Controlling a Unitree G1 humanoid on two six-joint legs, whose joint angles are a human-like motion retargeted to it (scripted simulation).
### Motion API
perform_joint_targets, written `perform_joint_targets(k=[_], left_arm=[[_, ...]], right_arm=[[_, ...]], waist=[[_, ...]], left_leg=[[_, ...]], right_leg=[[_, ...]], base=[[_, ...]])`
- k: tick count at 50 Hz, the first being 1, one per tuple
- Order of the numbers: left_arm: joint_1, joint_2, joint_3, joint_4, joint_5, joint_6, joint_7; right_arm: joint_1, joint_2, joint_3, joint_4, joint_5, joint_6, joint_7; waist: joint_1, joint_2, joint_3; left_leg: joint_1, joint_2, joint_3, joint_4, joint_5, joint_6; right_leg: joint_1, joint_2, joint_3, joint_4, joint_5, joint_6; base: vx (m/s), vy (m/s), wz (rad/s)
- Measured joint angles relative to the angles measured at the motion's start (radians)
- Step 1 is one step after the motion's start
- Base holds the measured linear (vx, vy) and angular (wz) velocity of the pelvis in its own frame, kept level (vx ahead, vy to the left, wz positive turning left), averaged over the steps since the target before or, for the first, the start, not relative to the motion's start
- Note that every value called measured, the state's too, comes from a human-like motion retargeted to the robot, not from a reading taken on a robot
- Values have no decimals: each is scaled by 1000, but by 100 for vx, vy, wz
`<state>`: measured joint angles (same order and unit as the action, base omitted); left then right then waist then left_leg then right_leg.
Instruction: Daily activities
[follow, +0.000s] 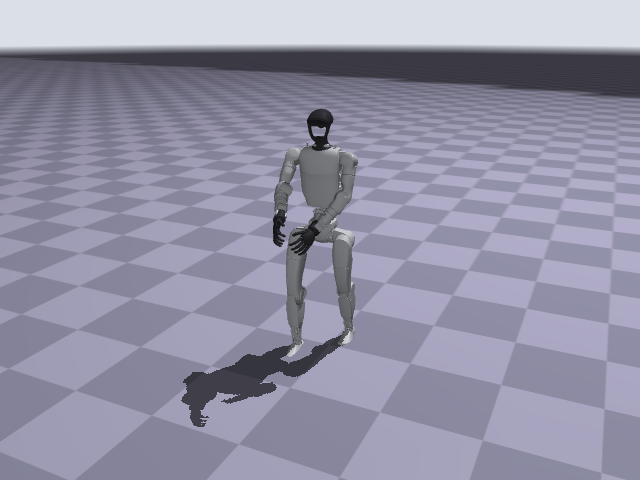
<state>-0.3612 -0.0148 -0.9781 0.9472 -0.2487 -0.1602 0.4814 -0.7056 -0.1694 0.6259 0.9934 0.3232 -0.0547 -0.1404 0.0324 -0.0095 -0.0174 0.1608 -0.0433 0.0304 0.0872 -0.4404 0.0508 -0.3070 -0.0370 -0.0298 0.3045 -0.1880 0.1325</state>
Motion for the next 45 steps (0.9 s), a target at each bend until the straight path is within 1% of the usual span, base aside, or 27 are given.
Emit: perform_joint_targets(k=[22,45], left_arm=[[2,7,3,-26,15,10,-13],[-18,2,-27,-29,-7,3,0]], right_arm=[[24,-31,-17,-107,-3,-6,-12],[-55,1,15,90,-38,10,-14]], waist=[[-12,3,1],[15,22,13]], left_leg=[[-4,-5,1,16,-9,8],[-1,-5,-5,20,-8,5]], right_leg=[[1,-7,-8,8,-3,9],[8,-14,-12,14,-2,-4]], base=[[0,0,0],[0,0,0]])
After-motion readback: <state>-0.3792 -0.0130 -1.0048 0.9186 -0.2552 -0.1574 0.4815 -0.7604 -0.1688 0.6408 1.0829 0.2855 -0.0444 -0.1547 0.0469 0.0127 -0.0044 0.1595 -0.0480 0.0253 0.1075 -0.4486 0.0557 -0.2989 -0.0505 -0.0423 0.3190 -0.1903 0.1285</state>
